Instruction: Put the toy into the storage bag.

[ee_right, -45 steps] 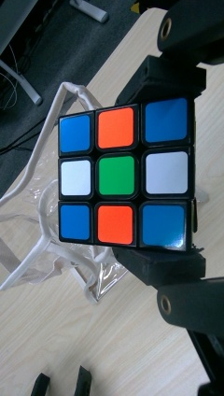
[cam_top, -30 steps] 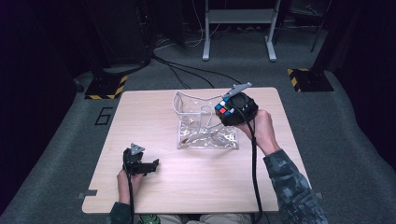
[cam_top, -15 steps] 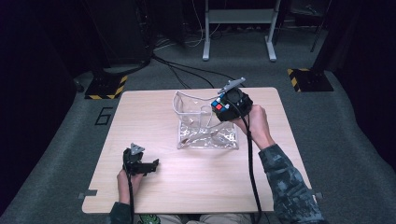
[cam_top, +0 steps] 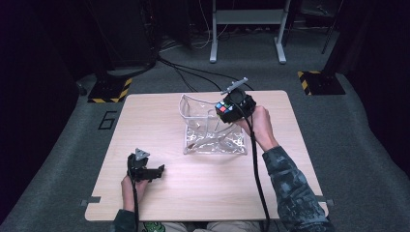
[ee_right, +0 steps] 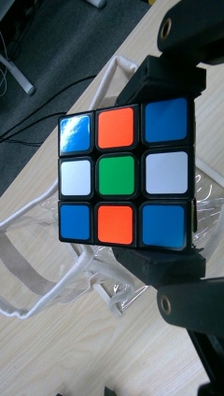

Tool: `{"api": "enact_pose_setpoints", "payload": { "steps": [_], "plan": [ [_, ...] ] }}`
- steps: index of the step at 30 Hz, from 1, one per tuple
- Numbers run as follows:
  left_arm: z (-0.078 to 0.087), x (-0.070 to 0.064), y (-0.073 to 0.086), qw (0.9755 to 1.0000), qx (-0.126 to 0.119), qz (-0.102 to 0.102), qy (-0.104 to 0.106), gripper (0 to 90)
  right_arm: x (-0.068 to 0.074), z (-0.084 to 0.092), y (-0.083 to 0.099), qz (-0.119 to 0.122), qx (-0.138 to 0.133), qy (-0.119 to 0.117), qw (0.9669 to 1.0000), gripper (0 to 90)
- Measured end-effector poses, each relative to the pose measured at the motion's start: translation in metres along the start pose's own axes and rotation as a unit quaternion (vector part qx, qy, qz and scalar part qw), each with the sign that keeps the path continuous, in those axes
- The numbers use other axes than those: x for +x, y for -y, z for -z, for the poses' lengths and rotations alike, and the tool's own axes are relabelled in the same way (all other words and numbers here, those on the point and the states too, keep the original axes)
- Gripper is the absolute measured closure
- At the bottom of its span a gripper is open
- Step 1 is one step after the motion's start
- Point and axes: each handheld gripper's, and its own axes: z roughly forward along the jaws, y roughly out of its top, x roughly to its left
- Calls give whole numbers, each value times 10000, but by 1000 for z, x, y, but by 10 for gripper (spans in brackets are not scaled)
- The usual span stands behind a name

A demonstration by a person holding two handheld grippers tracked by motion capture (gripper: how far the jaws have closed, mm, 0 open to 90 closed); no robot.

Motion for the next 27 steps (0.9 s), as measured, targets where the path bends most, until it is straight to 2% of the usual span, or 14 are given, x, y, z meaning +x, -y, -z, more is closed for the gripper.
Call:
{"api": "enact_pose_setpoints", "payload": {
  "steps": [18, 27],
  "plan": [
    [0, 0, 0, 10000, 2, -23, -5, 76, -10, -25, 0, -168, 209, -41, 9996, 335],
    [0, 0, 0, 10000, 3, -21, -2, 76, -16, -31, 4, -224, 245, 17, 9994, 334]
  ]
}}
